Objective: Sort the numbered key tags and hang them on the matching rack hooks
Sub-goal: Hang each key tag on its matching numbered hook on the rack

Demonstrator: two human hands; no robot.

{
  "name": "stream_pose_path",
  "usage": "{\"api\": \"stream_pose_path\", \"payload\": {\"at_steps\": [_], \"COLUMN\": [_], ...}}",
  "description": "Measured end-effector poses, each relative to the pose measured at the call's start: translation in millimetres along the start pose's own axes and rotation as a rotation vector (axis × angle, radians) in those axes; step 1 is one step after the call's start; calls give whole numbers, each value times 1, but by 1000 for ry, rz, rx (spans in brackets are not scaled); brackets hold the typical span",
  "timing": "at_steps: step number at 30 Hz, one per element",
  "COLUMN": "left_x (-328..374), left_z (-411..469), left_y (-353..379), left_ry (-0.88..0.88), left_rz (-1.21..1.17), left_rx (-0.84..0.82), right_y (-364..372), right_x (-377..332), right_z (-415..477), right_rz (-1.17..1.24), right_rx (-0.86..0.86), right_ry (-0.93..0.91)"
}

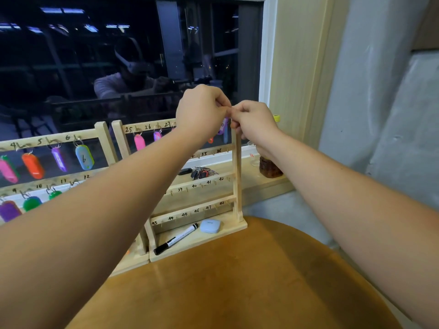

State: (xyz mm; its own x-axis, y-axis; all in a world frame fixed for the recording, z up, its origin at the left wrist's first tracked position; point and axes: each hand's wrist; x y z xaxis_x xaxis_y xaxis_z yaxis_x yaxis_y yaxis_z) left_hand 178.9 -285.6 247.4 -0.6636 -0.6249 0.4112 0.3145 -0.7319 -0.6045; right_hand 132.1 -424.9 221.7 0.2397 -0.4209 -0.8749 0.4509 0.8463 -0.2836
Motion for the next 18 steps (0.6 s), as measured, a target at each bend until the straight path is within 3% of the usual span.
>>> {"api": "stream_pose_path", "payload": {"at_steps": [11,18], "left_x": [3,-4], "left_z": [4,8], "left_y": [8,9], "left_ry": [-15,-51], "left_rz": [5,51], "left_rx": [113,19], "right_y": [-6,-7], "right_x": [-2,4], "right_z": [-8,-11], "right_rz": [23,38], "right_rx": [16,30], "right_ry": [-40,-9]}}
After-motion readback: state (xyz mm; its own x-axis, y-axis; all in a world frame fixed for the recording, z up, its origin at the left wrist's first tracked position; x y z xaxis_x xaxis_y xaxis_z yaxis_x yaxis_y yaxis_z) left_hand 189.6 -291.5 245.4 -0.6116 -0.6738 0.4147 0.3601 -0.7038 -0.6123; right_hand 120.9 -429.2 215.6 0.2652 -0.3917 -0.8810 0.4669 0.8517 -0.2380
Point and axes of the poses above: each hand's wrist, its own z-axis towards the middle knuckle, its own y-axis out of the palm, x = y × z, and after that the axes turned 1 degree about y, right-handed
